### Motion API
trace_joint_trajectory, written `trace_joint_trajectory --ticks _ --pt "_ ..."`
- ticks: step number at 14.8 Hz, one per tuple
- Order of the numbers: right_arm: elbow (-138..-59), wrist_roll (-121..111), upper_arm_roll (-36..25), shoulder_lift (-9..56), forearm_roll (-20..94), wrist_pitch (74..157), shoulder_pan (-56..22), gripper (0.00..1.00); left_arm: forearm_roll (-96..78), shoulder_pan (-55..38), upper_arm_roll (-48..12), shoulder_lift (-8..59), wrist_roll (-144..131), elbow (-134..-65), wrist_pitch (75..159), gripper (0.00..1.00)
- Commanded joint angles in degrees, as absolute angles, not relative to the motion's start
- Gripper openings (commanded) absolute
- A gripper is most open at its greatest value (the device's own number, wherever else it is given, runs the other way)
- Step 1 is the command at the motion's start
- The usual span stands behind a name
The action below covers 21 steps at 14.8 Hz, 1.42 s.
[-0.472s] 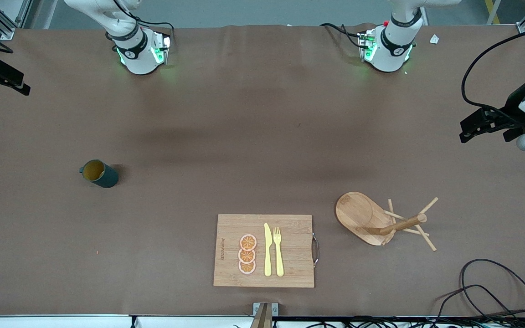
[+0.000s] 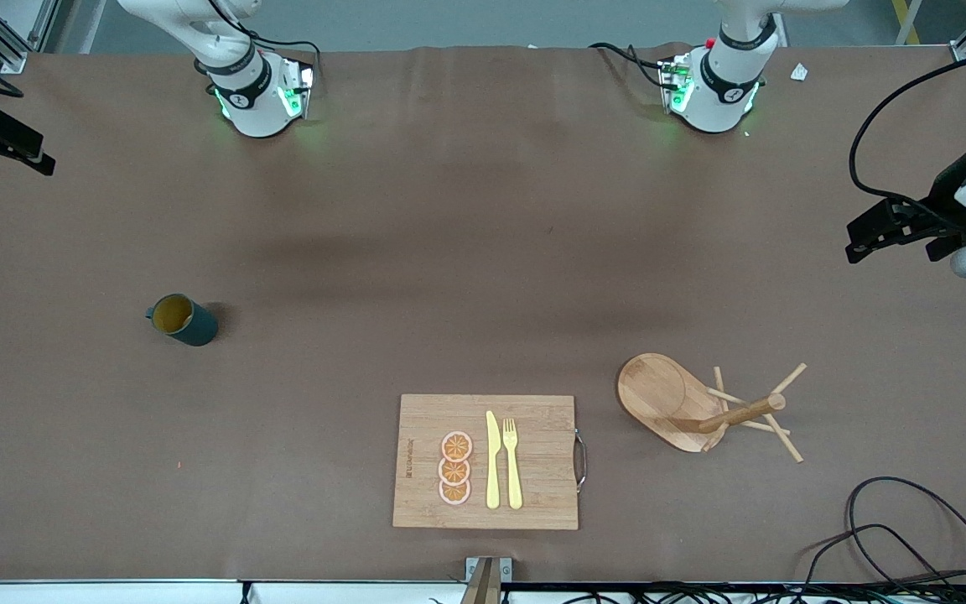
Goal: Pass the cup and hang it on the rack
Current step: 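Reach the right gripper toward the teal mug, then lower the right gripper and grasp the teal mug's rim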
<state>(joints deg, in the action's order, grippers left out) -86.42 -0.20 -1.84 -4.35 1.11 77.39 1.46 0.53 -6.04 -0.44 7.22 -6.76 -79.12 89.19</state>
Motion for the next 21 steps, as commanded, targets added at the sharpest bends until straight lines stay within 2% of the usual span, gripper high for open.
trace_joint_trajectory --ticks 1,11,17,21 --pt "-87.0 1.1 -1.8 -4.0 1.3 77.3 1.4 1.0 -0.4 -6.0 -0.3 7.2 -6.2 -78.7 89.2 1.0" --pt "-88.1 -11.7 -2.3 13.3 1.8 90.2 6.1 1.0 -0.4 -5.9 -0.3 7.2 -6.0 -78.7 89.2 1.0" --pt "-104.0 -34.2 -2.3 14.8 2.1 108.6 8.0 1.0 -0.4 -5.9 -0.3 7.2 -6.0 -78.7 89.3 1.0" --pt "-108.9 -44.6 -2.2 18.2 2.8 118.0 8.0 1.0 -0.4 -5.9 -0.3 7.2 -6.0 -78.7 89.3 1.0"
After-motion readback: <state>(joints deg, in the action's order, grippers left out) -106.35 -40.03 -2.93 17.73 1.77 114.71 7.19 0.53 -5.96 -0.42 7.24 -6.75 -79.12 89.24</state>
